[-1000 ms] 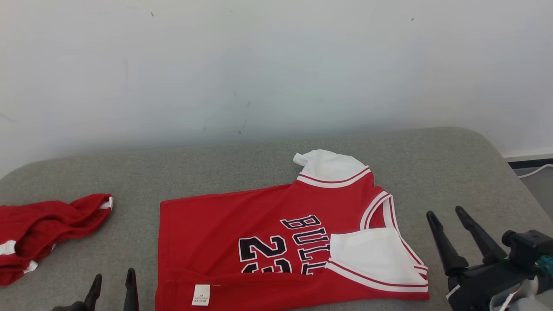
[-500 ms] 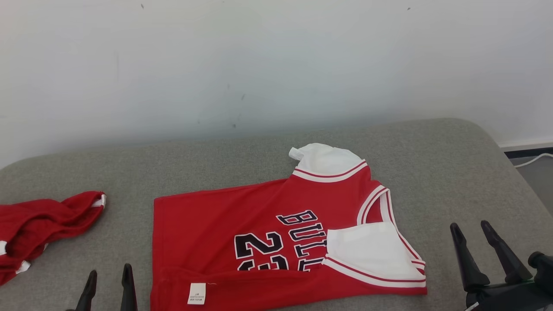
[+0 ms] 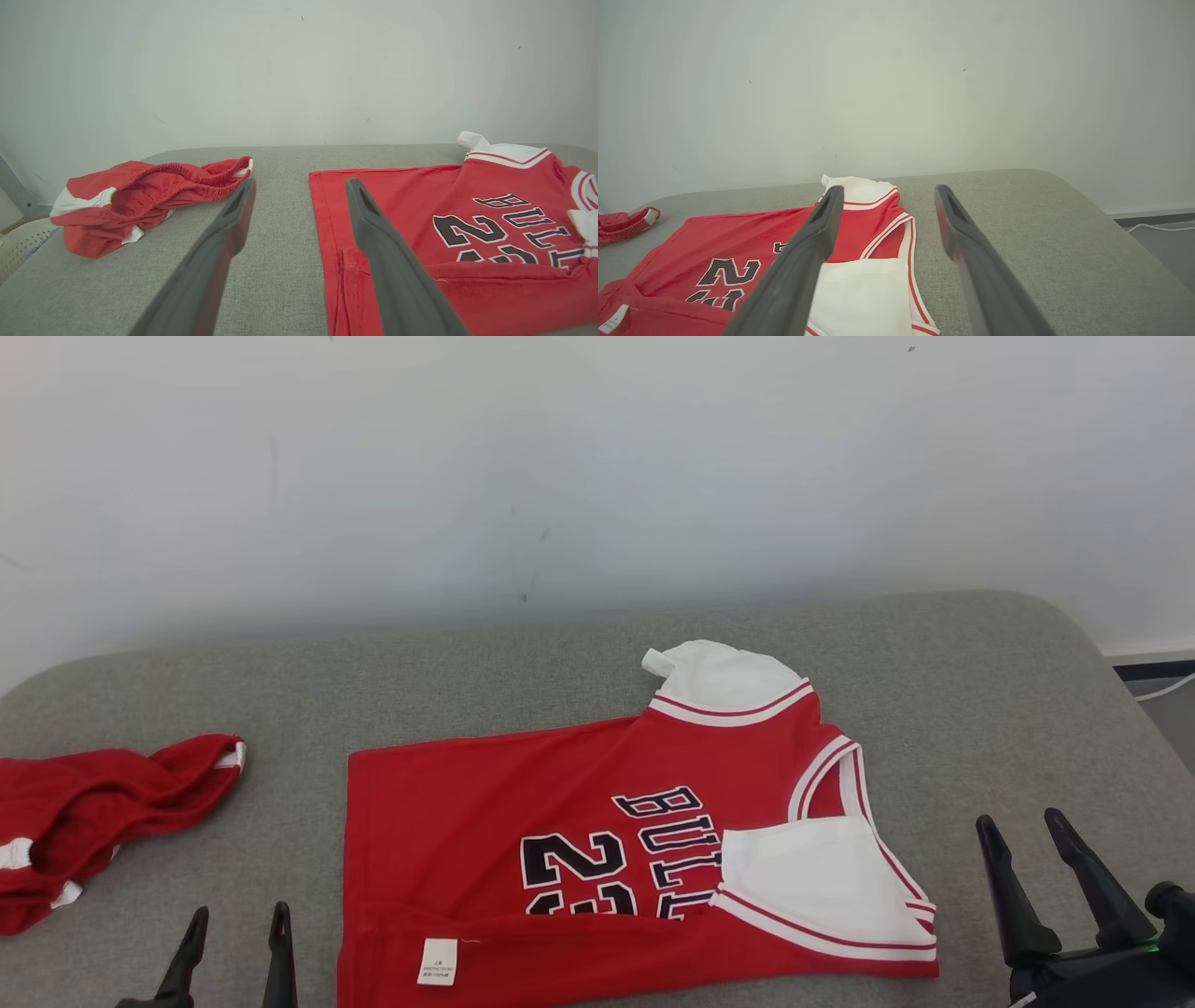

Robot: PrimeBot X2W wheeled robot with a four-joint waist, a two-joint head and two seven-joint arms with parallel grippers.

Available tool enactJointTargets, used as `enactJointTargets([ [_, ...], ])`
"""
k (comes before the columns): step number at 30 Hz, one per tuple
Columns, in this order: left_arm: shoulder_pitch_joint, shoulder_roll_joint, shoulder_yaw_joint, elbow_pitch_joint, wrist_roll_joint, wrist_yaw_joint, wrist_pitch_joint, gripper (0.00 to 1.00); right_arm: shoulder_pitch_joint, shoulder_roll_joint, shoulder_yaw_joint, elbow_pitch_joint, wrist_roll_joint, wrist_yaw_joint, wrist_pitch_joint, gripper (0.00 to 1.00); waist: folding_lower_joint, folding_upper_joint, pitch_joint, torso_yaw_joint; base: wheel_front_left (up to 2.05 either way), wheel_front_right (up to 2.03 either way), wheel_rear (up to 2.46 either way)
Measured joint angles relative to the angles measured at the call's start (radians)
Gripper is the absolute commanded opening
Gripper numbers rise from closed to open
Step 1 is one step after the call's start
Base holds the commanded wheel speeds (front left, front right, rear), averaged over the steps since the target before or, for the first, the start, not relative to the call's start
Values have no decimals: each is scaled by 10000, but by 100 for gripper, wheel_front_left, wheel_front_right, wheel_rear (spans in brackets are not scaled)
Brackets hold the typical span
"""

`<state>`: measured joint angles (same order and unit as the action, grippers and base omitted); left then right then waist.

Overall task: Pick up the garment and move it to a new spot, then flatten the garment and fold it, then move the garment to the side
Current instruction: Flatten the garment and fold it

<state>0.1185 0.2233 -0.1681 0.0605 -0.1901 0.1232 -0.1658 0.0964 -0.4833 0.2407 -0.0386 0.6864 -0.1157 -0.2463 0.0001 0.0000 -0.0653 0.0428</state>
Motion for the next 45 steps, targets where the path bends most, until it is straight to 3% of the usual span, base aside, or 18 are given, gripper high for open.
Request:
enactJointTargets([
  [14, -103, -17, -148, -274, 234, -58, 1087, 100, 37, 13, -50, -165, -113, -33, 270, 100, -1, 0, 81, 123, 0, 0, 0],
  [22, -2786, 694, -372, 428, -499, -1668, 2117, 100, -45, -23, -10, -422, -203, -77, 617, 100, 0, 1, 448, 171, 0, 0, 0],
  [26, -4067, 746, -203, 1358, -1269, -2301, 2878, 100, -56, -61, -8, -650, -203, -77, 796, 100, 0, 2, 796, 94, 0, 0, 0],
  [31, -5474, 924, 546, 2788, -2715, -2378, 3906, 100, -495, -109, -69, -840, -198, -77, 965, 100, 1, 2, 1382, -71, 0, 0, 0],
  [36, -6434, 1187, 481, 3499, -3277, -2462, 4928, 100, -867, -194, -176, -955, -196, -77, 1064, 100, 1, 2, 2038, -298, 0, 0, 0],
  [45, -8116, 1325, -397, 4775, -3193, -2474, 6266, 100, -1838, -245, -339, -1041, -194, -75, 1147, 100, 2, 3, 3281, -662, 0, 0, 0],
])
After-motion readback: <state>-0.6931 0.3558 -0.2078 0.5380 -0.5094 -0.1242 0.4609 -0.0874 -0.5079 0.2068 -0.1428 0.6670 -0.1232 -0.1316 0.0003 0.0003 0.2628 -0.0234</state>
